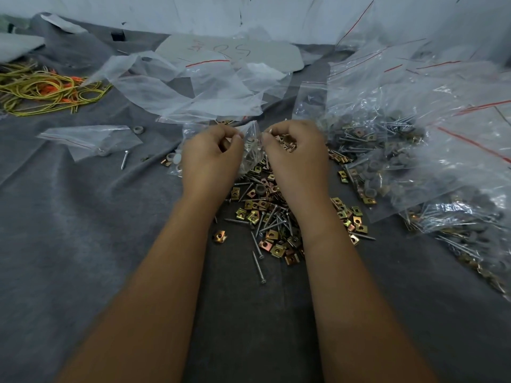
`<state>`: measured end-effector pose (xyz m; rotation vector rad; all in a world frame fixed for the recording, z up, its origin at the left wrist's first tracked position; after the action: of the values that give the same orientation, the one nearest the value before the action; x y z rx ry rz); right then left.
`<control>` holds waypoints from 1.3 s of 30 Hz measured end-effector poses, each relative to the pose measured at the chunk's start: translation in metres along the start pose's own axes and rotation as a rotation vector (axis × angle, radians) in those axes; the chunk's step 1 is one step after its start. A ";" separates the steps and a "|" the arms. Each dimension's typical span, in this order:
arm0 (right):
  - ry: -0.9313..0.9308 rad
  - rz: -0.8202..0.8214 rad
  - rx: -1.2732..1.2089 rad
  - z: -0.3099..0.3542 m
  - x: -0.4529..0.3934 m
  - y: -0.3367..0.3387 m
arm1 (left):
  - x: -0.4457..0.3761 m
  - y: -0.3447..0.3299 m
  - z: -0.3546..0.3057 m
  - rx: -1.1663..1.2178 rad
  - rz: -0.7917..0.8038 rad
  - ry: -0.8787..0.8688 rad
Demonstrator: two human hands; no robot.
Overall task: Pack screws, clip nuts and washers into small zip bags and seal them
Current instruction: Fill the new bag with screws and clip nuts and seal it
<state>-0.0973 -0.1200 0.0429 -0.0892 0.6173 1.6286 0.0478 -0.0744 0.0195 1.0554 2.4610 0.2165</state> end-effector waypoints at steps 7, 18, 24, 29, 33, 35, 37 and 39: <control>0.061 0.173 0.144 -0.007 0.001 -0.025 | 0.004 -0.002 -0.010 0.121 0.044 -0.055; 0.026 0.155 -0.026 -0.004 0.004 -0.017 | -0.003 0.002 0.001 0.009 -0.048 -0.028; -0.091 0.075 0.105 -0.019 -0.003 -0.001 | -0.005 0.030 0.005 0.052 -0.334 0.027; -0.170 0.275 0.443 -0.037 -0.005 -0.001 | -0.005 0.024 0.008 0.092 -0.248 0.068; -0.123 0.405 0.572 -0.034 -0.001 -0.007 | -0.005 0.014 0.012 0.113 -0.149 0.076; -0.091 0.381 0.540 -0.032 -0.001 -0.007 | -0.006 0.012 0.013 0.104 -0.124 0.084; -0.077 0.341 0.492 -0.032 -0.002 -0.006 | -0.007 0.011 0.013 0.085 -0.105 0.084; -0.075 0.317 0.484 -0.033 -0.003 -0.006 | -0.007 0.011 0.013 0.088 -0.091 0.087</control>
<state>-0.1010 -0.1370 0.0136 0.4418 0.9873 1.7282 0.0648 -0.0722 0.0134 0.9860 2.6110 0.1294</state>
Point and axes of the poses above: each hand's wrist, its own x-axis away from the middle knuckle, its own y-axis out of the back of the hand, z = x × y, the point moved 6 cm from there along -x, towards the middle knuckle
